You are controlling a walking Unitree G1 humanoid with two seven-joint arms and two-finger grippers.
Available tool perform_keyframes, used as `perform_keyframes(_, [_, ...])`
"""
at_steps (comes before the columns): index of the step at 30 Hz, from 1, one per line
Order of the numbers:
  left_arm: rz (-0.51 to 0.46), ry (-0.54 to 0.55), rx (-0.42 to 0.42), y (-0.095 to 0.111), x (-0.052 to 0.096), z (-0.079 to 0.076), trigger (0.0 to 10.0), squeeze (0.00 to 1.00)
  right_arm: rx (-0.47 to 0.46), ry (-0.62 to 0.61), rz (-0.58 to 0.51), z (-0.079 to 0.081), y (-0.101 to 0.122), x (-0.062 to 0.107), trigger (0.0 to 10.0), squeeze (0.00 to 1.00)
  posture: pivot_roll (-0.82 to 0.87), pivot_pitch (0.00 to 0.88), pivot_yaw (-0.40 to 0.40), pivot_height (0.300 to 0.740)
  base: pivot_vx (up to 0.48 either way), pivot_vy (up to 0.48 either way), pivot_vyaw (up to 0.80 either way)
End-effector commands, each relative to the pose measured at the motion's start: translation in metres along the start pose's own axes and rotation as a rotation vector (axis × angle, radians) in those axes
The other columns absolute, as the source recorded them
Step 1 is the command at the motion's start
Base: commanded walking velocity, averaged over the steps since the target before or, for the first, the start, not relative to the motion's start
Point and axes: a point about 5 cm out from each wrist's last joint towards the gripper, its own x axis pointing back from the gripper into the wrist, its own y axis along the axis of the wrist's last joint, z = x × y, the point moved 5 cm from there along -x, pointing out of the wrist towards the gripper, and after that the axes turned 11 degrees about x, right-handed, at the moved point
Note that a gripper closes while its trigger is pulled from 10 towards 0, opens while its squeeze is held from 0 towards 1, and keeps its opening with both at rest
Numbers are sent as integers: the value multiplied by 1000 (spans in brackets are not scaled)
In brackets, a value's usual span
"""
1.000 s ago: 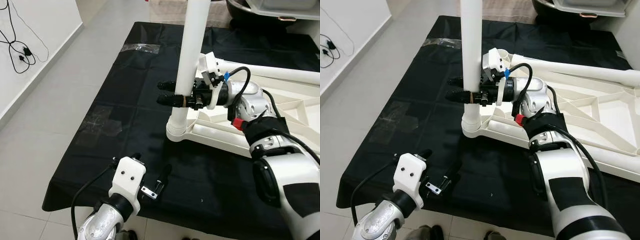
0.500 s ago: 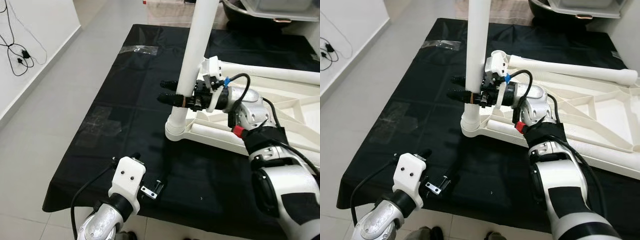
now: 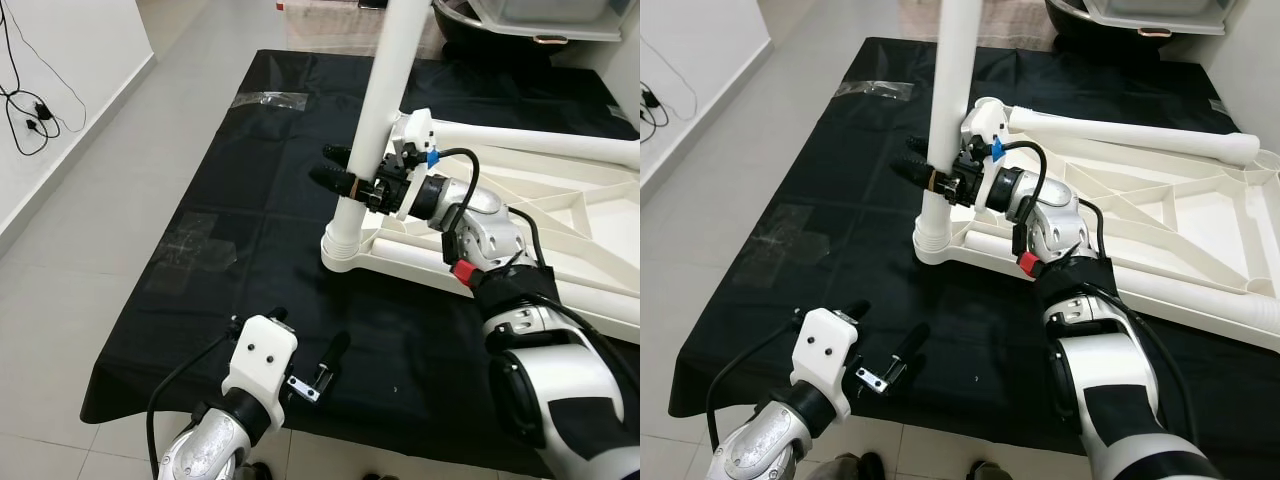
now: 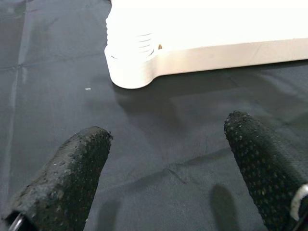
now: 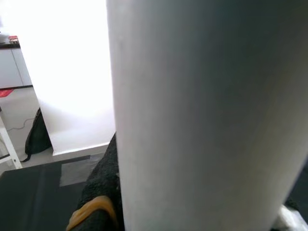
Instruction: Building children table
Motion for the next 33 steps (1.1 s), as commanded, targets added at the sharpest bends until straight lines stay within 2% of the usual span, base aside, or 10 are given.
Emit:
perform_keyframes(1, [17,5,7,-6,1,1,10000,0,-29,-29,97,5,-24,5,10000,0,100,211,-22,740,0,0,0])
perform_keyframes(9, [17,2,10,-7,1,0,10000,0,-1,-184,153,-1,-29,5,10000,0,92,207,-22,740,0,0,0])
perform_keyframes(11, [17,2,10,-7,1,0,10000,0,-1,-184,153,-1,-29,5,10000,0,92,207,-22,740,0,0,0])
perform_keyframes(15, [15,1,8,-7,0,0,10000,0,-7,-302,231,-6,-35,-1,10000,0,92,205,-23,740,0,0,0])
perform_keyframes(18, [15,1,8,-7,0,0,10000,0,-15,-326,245,-6,-35,-1,10000,0,92,205,-23,740,0,0,0])
perform_keyframes(22, [12,6,10,-6,-1,1,10000,0,-43,-459,313,-10,-42,-4,10000,0,92,212,-27,740,0,0,0])
perform_keyframes(27, [9,8,10,-5,-2,1,10000,0,-41,-664,369,-24,-44,3,10000,0,92,213,-29,740,0,0,0])
perform_keyframes(30, [8,9,12,-5,-2,2,10000,0,-11,-734,372,-24,-40,3,10000,0,90,215,-28,740,0,0,0])
perform_keyframes(33, [7,10,12,-5,-2,2,10000,0,-13,-732,364,-21,-40,1,10000,0,90,217,-30,740,0,0,0])
